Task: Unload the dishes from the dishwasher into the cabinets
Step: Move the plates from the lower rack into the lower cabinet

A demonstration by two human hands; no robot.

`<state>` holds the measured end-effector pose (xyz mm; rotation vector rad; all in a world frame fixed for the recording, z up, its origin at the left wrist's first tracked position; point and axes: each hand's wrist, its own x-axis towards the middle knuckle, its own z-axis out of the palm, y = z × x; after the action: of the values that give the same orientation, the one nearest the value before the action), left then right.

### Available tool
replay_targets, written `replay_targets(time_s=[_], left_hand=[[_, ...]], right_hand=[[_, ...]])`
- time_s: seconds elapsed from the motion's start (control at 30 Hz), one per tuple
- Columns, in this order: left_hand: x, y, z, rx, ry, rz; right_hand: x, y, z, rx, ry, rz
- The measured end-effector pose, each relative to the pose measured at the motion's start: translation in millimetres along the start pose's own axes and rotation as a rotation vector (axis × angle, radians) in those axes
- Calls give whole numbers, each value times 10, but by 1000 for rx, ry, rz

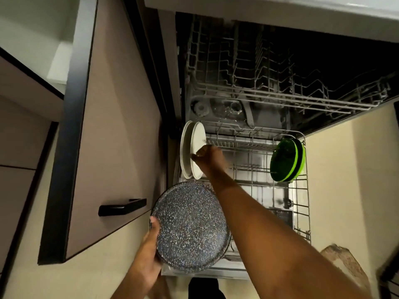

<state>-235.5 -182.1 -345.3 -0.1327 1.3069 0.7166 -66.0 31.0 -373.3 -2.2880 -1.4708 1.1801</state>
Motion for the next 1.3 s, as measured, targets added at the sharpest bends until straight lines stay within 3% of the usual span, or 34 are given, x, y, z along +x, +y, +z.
replay_targets(time_s=[0.17,0.3,0.5,0.67,0.83,0.93,1.1,1.3], left_hand=[[-18,-71,-148,0,-50,3],[-59,-92,-236,-23,-23,-1],[-185,-60,-114,-41,-2,-25],[-276,-26,83,-81,2,-10],[-278,-70,278,-65,-38,-52],[-351,-44,380,-49,-35,-72],[-438,-31,348,-53,49,-113],[-605,124,379,-141,-49,-65]], right_hand=[[104,-24,243,-71,-33,20],[17,67,237,-45,79,-80],[-538,251,-556,26,223,-340],[-1483,448,-1015,139,-8,-339],[-2305,812,-635,-229,21,-706],[-2514,1012,-306,-292,52,-838],[-2682,1042,65,-275,130,-916],[-2694,1024,115,-341,54,-915]])
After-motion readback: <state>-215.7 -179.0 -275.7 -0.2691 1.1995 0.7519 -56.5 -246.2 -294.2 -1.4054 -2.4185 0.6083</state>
